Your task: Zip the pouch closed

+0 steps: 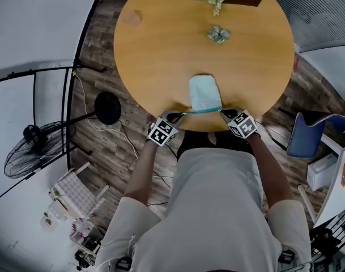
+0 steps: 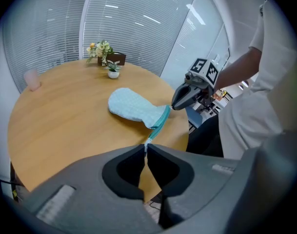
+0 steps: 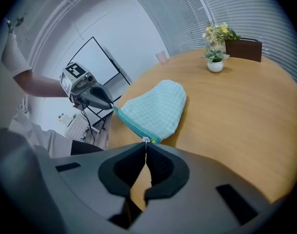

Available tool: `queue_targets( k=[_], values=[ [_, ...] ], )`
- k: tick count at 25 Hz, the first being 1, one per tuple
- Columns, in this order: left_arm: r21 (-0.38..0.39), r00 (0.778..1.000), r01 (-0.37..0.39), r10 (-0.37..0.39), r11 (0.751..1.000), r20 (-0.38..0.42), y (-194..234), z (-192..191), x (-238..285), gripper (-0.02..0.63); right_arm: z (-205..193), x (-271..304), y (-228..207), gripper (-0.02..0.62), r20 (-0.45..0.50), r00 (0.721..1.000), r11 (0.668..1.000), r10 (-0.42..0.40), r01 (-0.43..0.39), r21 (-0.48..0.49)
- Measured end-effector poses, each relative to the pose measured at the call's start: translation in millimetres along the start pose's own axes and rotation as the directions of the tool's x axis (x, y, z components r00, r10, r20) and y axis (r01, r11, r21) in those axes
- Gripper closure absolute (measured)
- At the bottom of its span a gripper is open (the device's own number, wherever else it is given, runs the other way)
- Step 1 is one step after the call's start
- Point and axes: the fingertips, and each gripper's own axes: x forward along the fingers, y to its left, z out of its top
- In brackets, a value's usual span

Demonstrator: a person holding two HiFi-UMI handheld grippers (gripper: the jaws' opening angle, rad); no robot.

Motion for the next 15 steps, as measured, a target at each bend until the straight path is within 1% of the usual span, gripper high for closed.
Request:
queue_targets(
  k=[3,9,15],
  values=[
    [-0.035,1.000,-0.023,0.023,0.999,0.002,-6,-3,7,0.580,-7,2,-4,0.588,-0.011,1.000,1.000,-0.005,0.005,-0.013],
    [-0.136,0.998,-0.054,0.058,0.989,0.022,-16,-9,21,0.580,-16,9,-18,0.588,-0.043,0.999,0.999,-0.016,0.014,-0.046],
    [-0.190,0.995,-0.085,0.093,0.978,0.033,-24,-11,28,0.575,-27,15,-24,0.588,-0.061,0.998,0.998,-0.020,0.016,-0.061]
  ],
)
